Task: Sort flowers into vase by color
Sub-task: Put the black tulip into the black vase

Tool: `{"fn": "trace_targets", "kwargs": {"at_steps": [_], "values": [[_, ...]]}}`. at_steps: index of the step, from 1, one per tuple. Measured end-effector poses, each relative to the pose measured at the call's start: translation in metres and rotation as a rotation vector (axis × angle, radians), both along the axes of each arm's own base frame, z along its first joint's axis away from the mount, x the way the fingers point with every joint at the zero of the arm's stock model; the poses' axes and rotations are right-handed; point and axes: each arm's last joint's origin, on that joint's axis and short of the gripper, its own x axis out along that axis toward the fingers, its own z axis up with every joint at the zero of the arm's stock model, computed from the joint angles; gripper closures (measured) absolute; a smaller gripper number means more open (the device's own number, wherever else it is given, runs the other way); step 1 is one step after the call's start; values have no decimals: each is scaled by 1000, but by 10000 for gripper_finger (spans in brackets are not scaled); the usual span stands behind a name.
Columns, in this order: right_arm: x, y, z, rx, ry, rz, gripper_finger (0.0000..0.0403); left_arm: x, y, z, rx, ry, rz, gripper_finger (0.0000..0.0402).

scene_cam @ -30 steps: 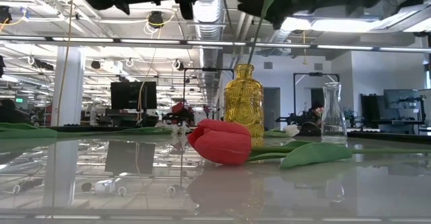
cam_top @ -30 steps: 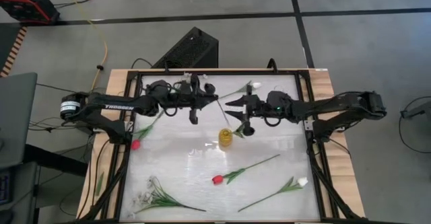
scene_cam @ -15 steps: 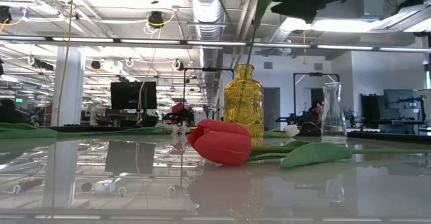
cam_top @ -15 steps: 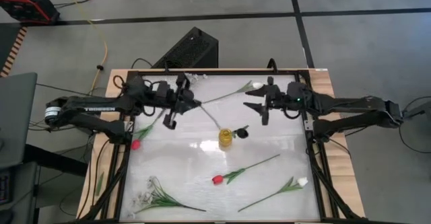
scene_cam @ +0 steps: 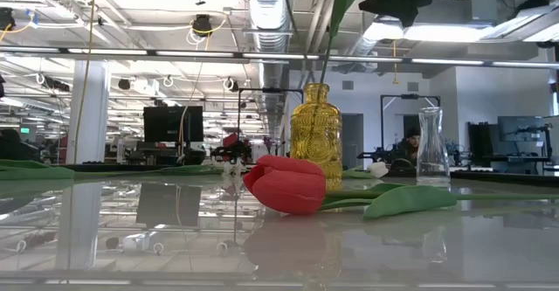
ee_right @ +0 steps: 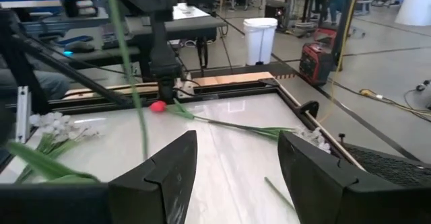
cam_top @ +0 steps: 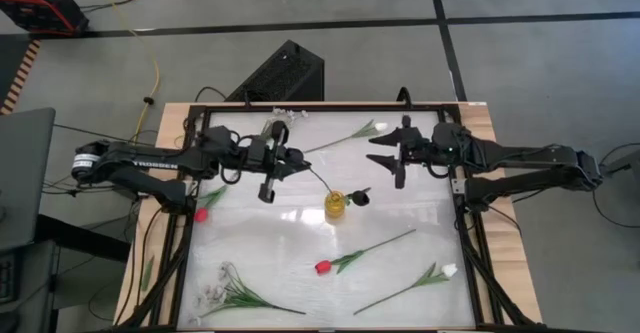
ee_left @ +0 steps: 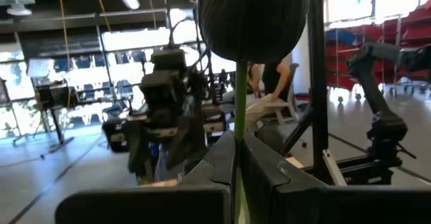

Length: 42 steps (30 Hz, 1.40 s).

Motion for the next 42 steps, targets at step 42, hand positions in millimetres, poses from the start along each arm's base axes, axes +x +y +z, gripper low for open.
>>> {"fn": "trace_targets", "kwargs": {"at_steps": [42], "values": [[-5, 85, -45, 305, 431, 292, 168, 49, 1, -74, -34, 286, -101, 340]]}}
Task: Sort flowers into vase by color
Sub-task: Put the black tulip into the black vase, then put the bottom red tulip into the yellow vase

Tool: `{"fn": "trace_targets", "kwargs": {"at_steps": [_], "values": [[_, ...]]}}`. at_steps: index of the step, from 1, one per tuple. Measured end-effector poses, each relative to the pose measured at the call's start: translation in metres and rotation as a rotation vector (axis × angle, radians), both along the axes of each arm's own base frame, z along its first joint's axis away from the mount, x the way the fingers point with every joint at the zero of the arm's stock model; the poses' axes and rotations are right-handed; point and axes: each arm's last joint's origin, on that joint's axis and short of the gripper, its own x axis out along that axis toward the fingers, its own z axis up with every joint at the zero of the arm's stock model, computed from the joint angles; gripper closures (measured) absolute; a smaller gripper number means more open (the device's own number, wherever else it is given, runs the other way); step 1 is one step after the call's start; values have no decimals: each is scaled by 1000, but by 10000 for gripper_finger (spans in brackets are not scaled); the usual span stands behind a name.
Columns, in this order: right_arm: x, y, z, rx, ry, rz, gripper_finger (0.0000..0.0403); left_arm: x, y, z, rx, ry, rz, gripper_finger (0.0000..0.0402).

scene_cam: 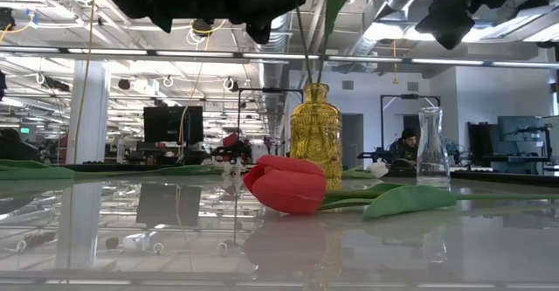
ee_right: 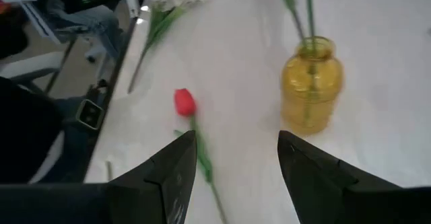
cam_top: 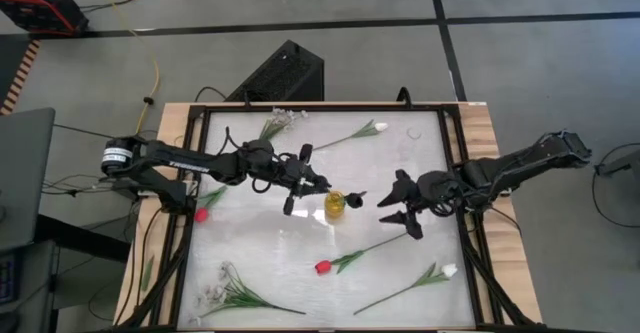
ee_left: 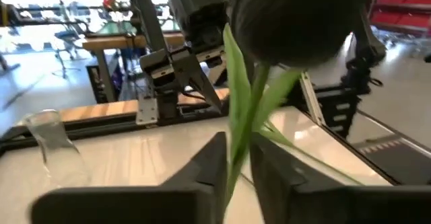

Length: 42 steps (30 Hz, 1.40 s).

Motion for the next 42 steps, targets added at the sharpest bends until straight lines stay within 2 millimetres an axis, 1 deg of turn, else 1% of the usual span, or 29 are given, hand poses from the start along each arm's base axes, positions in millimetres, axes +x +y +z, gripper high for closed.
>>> {"fn": "trace_targets", "kwargs": {"at_steps": [3, 6, 8, 12, 13, 18, 20, 22, 24, 26, 28, 30, 31, 34, 37, 41, 42], "values": [[4, 9, -6, 8, 27, 26, 168, -5, 0, 3, 17, 26, -1, 294], [8, 21, -14, -1, 69, 67, 168, -11, -1, 1, 35, 103, 1, 251], [9, 30, -21, -15, 103, 102, 168, -19, -1, 3, 46, 168, 14, 226], [12, 47, -36, -45, 168, 166, 168, -38, -2, 13, 70, 329, 12, 187], [13, 51, -40, -52, 182, 178, 168, -42, -3, 19, 83, 364, 7, 181], [17, 65, -58, -89, 256, 216, 168, -67, -4, 45, 121, 553, 12, 169], [20, 69, -66, -101, 278, 224, 168, -78, -4, 54, 138, 652, 53, 168], [22, 72, -75, -111, 318, 223, 168, -86, -3, 65, 150, 703, 131, 168], [25, 75, -84, -110, 353, 209, 168, -99, -2, 69, 160, 791, 200, 168], [29, 77, -94, -115, 387, 197, 168, -110, -1, 72, 180, 830, 258, 168], [34, 79, -103, -120, 401, 193, 168, -122, -2, 69, 177, 866, 282, 168], [40, 82, -111, -147, 382, 225, 168, -135, -3, 63, 151, 854, 298, 168], [43, 84, -114, -163, 365, 245, 168, -142, -4, 57, 137, 847, 305, 168], [53, 89, -118, -223, 348, 265, 168, -156, -7, 38, 81, 725, 339, 168], [62, 92, -121, -314, 349, 251, 168, -160, -10, 16, 7, 512, 343, 168], [65, 92, -130, -361, 395, 251, 168, -158, -18, -13, -68, 221, 214, 168], [65, 91, -133, -364, 418, 244, 168, -158, -20, -21, -82, 174, 183, 168]]}}
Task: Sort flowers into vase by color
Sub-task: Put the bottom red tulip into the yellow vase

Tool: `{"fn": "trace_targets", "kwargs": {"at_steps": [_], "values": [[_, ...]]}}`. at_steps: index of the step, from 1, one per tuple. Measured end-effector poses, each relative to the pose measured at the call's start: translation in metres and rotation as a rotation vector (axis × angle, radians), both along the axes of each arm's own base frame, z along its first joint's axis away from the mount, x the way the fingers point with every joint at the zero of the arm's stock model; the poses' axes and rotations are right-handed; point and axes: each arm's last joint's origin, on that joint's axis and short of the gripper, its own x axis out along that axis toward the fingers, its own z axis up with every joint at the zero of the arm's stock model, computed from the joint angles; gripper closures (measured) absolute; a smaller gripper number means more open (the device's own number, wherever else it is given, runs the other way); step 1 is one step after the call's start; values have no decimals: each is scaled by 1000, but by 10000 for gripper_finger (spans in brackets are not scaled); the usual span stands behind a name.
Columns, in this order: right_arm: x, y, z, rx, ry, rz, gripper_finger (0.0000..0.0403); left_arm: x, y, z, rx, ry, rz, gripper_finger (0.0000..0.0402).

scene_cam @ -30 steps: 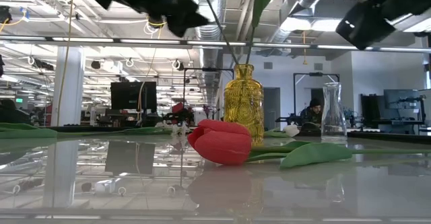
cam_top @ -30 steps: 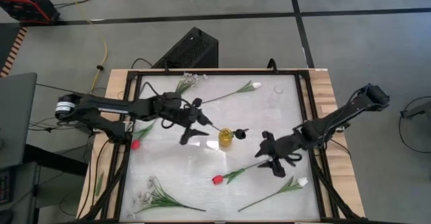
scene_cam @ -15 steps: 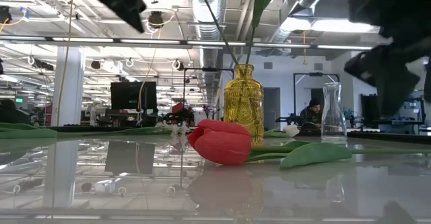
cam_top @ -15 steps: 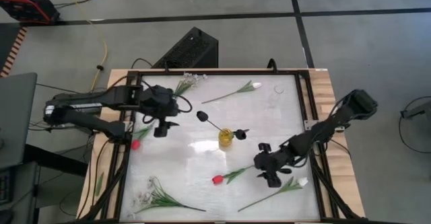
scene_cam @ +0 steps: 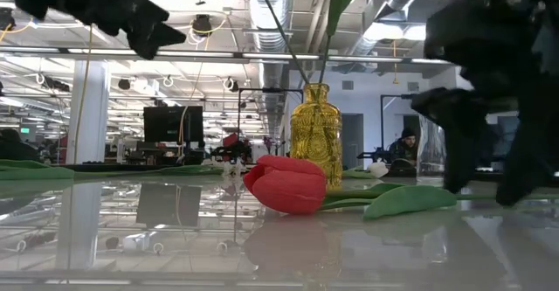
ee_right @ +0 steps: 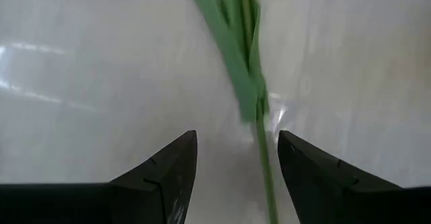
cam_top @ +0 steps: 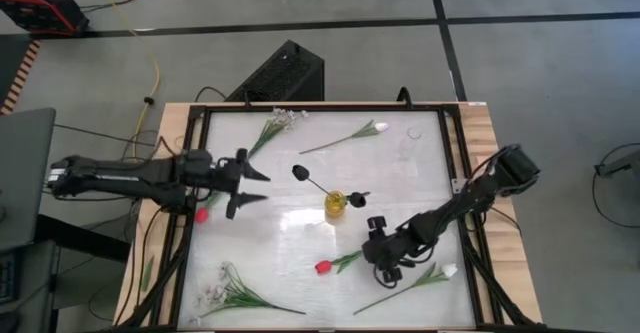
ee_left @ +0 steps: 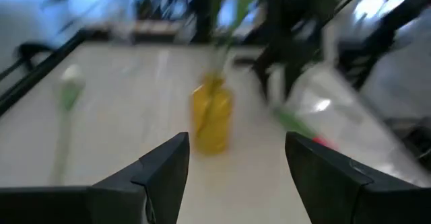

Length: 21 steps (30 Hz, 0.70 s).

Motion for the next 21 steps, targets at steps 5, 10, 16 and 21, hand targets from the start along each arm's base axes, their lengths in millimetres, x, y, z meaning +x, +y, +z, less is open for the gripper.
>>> {"fn": "trace_targets", "kwargs": {"at_steps": [5, 10, 16, 21], "values": [[-3, -5, -14, -19, 109, -97, 199, -2, -6, -23, -58, -146, -48, 168], [-4, -2, -13, 3, 103, -90, 319, 0, -13, -27, -100, -206, -86, 168], [-7, 4, 7, 4, -41, -95, 378, 9, -26, -34, -74, -193, -163, 168], [11, 11, 41, 48, -381, -38, 385, 21, -32, -43, -35, -184, -187, 168]]}}
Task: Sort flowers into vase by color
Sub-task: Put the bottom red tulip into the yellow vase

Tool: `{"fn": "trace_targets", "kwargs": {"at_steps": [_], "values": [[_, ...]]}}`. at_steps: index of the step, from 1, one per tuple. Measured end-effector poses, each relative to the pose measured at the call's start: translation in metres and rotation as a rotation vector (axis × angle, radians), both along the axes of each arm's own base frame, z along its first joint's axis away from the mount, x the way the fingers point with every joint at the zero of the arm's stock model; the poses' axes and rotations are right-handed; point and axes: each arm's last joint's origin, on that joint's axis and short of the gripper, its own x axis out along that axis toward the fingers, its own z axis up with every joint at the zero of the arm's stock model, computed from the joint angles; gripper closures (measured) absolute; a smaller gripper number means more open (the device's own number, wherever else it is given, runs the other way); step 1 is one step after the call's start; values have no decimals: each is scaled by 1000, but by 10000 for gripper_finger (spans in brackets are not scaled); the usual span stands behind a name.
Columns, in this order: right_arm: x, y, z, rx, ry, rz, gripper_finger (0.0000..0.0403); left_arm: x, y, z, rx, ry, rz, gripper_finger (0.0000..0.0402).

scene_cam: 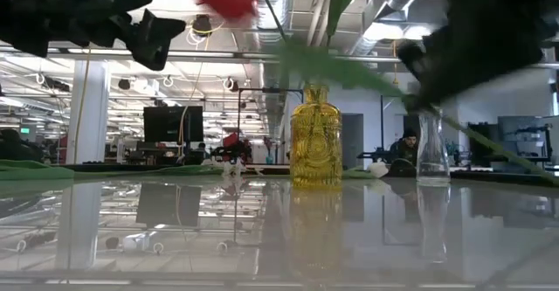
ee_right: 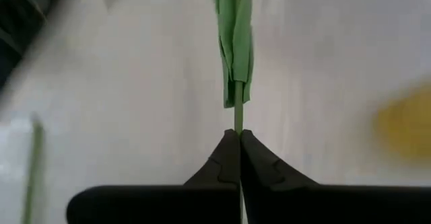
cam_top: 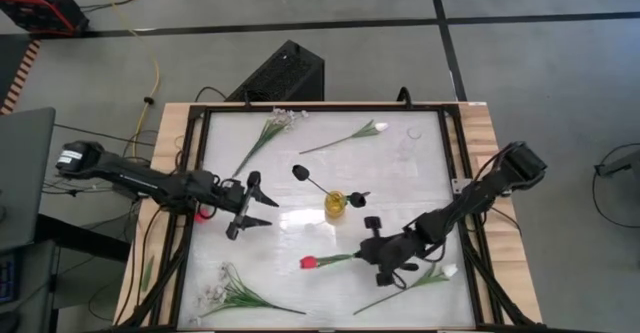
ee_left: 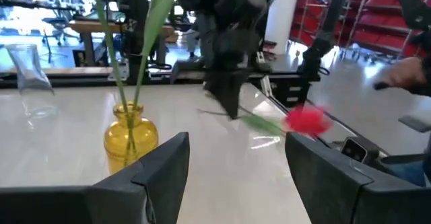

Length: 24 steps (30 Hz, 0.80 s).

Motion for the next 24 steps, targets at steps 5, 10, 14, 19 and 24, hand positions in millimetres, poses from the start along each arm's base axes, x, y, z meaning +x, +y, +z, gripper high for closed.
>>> {"fn": "trace_targets", "kwargs": {"at_steps": [5, 10, 14, 19, 24], "values": [[24, -3, 32, 8, -381, -5, 385, 13, -1, -8, 3, -32, 15, 168], [41, -13, 41, 45, -584, 7, 385, 26, -6, -19, -3, -30, -65, 168], [51, -20, 39, 74, -671, -31, 384, 42, -18, -24, -1, -32, -130, 168], [62, -27, 30, 98, -751, -69, 384, 67, -34, -26, 50, -48, -178, 168], [67, -29, 23, 122, -811, -87, 384, 93, -45, -27, 63, -50, -193, 168]]}}
